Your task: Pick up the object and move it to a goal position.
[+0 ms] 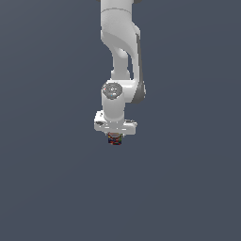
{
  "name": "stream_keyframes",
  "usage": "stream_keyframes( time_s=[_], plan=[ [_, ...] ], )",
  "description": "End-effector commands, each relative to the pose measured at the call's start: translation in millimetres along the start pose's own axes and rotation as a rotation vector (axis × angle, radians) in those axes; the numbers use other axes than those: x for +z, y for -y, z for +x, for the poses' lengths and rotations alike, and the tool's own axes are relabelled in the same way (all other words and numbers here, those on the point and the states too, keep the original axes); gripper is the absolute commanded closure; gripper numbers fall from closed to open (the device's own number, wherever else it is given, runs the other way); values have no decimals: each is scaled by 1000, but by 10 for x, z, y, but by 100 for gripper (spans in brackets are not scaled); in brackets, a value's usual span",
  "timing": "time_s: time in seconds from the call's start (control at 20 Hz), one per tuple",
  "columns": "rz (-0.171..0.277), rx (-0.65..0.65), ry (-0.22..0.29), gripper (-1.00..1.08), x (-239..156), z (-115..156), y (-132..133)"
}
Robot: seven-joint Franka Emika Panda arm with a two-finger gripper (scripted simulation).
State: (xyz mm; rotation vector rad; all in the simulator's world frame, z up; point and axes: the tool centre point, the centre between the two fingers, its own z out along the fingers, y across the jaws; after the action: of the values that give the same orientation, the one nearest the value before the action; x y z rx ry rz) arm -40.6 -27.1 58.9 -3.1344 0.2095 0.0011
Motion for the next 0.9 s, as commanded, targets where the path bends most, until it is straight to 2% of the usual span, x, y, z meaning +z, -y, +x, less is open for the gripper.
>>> stream_keyframes(
  time_s=[0.0,0.4,0.85],
  plan=[
    [0,0,-1,108,10,6,-2],
    [0,0,0,108,-77,49,69],
    [-1,0,0,108,-464,295,413]
  ],
)
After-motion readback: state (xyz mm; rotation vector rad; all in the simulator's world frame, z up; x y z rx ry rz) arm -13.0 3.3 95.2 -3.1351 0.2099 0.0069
